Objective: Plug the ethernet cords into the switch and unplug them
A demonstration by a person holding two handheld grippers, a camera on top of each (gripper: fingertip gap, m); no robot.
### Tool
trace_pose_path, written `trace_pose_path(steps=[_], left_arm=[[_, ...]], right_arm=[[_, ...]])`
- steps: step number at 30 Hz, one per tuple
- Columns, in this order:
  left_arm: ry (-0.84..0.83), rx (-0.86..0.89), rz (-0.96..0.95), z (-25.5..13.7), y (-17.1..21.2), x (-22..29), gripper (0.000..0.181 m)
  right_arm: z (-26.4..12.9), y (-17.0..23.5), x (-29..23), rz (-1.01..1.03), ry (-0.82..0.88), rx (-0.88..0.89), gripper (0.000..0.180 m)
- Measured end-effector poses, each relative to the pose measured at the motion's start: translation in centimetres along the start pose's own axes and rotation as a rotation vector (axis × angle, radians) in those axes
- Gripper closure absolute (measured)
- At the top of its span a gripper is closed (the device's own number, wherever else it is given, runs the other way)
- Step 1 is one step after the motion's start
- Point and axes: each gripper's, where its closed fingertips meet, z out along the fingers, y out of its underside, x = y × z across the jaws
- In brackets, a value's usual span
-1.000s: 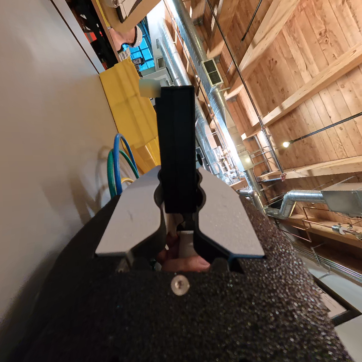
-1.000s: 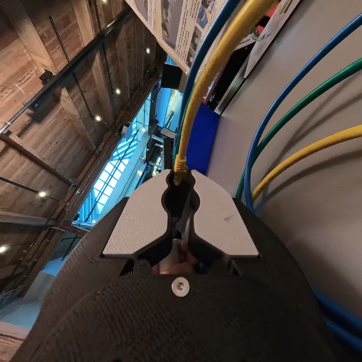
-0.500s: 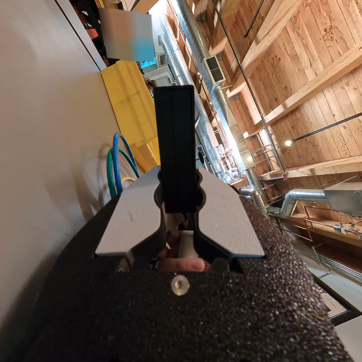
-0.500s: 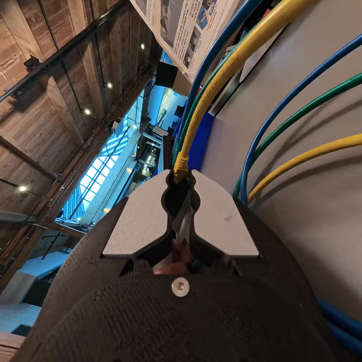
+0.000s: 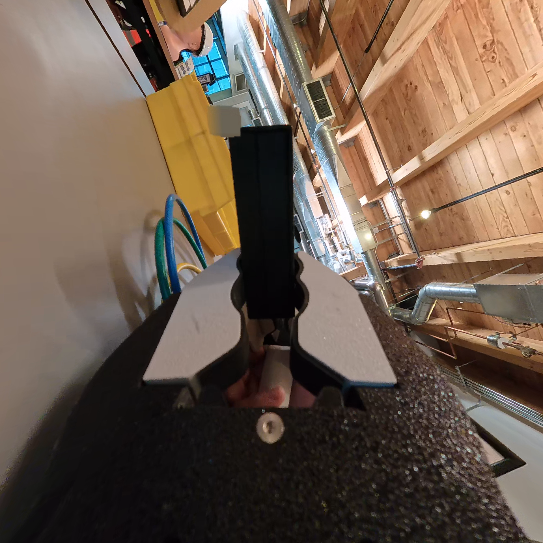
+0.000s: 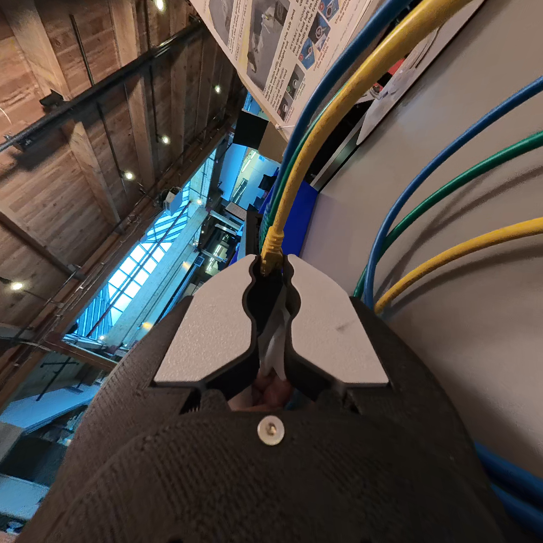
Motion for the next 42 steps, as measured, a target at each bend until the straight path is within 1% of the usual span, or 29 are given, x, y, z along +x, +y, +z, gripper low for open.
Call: trace_pose_path(steps=[5, 10, 16, 21, 27, 33, 38, 42], left_arm=[[0.014, -0.011, 0.011, 0.11, 0.15, 0.22, 0.152], [0.011, -0.013, 0.009, 0.13, 0.18, 0.17, 0.152], [0.010, -0.012, -0.011, 0.09, 0.12, 0.05, 0.152], [0.010, -0.021, -0.018, 0.10, 0.21, 0.01, 0.152], [0.037, 0.033, -0.033, -0.26, -0.63, 0.26, 0.152], [0.018, -0.034, -0.020, 0.16, 0.31, 0.11, 0.152], [0.035, 0.024, -0.043, -0.28, -0.57, 0.20, 0.152], [0.039, 0.031, -0.032, -0.30, -0.63, 0.29, 0.152]], right_arm=[[-0.15, -0.21, -0.21, 0.055, -0.039, -0.004, 0.166], [-0.17, -0.22, -0.11, 0.066, -0.039, -0.003, 0.166], [-0.13, -0.08, 0.01, -0.006, -0.024, -0.021, 0.166], [-0.26, -0.03, 0.06, -0.011, -0.020, -0.033, 0.166], [-0.05, 0.38, -0.32, -0.061, -0.017, -0.054, 0.166], [-0.43, -0.10, -0.05, -0.047, 0.002, -0.060, 0.166], [-0.10, 0.44, -0.22, 0.078, 0.008, -0.063, 0.166], [-0.28, 0.66, -0.37, 0.159, -0.001, -0.039, 0.166]])
